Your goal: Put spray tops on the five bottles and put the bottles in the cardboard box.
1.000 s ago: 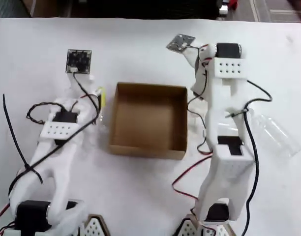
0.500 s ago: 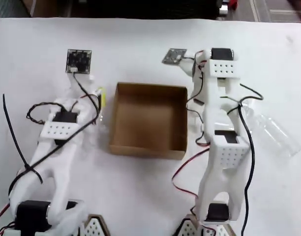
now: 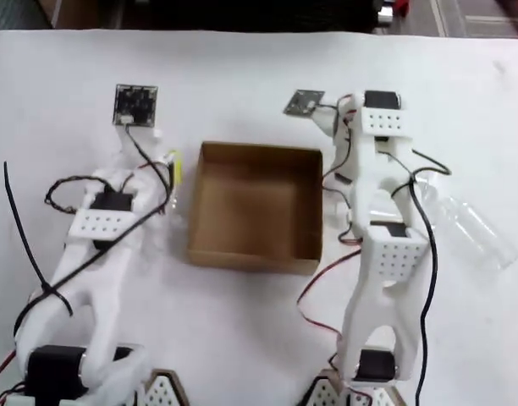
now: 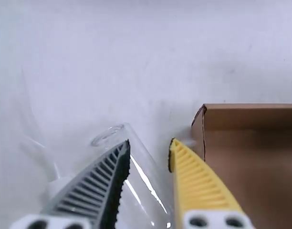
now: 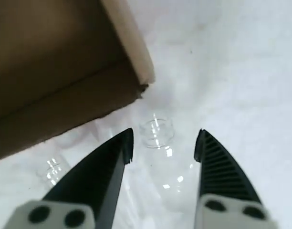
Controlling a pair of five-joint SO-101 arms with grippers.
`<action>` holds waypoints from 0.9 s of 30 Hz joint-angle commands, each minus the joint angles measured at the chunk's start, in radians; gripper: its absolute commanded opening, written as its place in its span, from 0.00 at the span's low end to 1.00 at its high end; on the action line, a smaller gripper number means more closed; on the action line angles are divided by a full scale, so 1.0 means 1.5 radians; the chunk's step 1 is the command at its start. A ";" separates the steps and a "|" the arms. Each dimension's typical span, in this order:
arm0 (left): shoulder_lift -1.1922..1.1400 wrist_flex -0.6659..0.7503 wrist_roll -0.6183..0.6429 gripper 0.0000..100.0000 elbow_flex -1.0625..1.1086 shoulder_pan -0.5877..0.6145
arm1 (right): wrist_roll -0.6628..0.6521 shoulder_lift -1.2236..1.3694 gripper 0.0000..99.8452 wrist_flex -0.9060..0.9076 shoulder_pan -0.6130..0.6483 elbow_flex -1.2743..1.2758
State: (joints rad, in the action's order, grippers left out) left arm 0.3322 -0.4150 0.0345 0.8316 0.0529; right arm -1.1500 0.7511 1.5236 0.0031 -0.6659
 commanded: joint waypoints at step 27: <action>0.002 0.024 0.003 0.13 -0.003 0.004 | -0.006 0.030 0.19 -0.038 -0.005 -0.030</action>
State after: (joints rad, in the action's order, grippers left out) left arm 0.3322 -0.4150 0.0345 0.8316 0.0529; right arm -1.1500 0.8170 1.4791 0.0031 -0.6674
